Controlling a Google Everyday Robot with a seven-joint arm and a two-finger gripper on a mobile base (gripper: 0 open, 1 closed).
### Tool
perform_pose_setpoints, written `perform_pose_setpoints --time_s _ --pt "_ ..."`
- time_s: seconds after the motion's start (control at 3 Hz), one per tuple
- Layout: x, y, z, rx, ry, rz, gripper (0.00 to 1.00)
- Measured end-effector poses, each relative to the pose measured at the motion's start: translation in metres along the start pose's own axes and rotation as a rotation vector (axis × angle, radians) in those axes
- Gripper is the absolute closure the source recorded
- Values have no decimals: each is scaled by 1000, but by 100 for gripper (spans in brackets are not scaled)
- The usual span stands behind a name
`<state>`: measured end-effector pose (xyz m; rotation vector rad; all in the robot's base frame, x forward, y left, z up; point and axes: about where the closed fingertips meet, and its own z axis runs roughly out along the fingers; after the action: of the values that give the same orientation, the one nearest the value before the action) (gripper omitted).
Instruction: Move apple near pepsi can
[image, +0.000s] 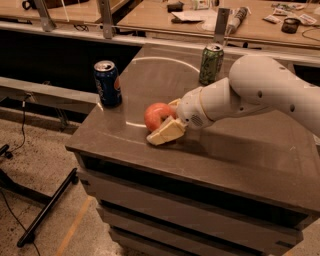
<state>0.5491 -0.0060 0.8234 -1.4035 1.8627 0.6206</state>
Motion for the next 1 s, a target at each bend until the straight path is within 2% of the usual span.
perform_pose_setpoints --time_s 0.33,0.67,1.0 --pt "0 0 0 0 0 0 100" --pt "-10 -1 -1 10 12 -29 84" --pt "-22 -2 -3 14 20 -55 61"
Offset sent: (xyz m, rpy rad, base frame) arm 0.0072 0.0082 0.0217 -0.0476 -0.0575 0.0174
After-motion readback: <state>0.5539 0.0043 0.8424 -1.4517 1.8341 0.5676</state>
